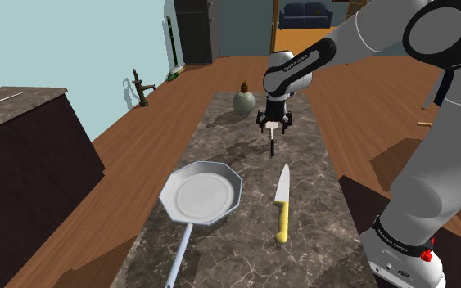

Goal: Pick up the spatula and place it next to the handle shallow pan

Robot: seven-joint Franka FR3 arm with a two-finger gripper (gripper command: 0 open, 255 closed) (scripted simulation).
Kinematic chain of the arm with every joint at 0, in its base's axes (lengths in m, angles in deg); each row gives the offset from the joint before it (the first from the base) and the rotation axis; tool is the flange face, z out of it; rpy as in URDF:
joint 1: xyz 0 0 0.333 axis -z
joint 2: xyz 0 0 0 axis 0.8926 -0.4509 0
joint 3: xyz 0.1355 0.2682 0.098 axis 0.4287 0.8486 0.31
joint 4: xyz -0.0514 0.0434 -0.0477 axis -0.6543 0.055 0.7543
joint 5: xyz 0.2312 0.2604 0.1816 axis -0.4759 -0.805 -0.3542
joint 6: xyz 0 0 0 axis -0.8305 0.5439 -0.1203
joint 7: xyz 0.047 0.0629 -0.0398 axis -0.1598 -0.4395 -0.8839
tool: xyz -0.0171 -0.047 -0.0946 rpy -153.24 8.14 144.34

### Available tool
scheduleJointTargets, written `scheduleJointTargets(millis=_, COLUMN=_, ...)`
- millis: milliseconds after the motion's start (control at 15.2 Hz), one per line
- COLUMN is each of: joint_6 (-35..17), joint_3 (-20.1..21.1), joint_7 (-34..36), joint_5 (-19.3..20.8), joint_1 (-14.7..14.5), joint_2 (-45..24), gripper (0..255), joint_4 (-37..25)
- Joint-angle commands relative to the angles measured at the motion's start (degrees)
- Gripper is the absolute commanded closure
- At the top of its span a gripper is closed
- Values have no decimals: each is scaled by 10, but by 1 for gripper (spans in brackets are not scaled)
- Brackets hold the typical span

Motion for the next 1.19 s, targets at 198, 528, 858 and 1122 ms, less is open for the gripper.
scheduleJointTargets(millis=198, joint_6=-10, joint_3=0, joint_7=0, joint_5=1, joint_1=0, joint_2=-7, gripper=0, joint_4=3)
scheduleJointTargets(millis=528, joint_6=-10, joint_3=0, joint_7=0, joint_5=1, joint_1=0, joint_2=-7, gripper=0, joint_4=3)
scheduleJointTargets(millis=858, joint_6=-10, joint_3=0, joint_7=0, joint_5=1, joint_1=0, joint_2=-7, gripper=255, joint_4=3)
scheduleJointTargets(millis=1122, joint_6=-10, joint_3=0, joint_7=0, joint_5=1, joint_1=0, joint_2=-7, gripper=255, joint_4=3)
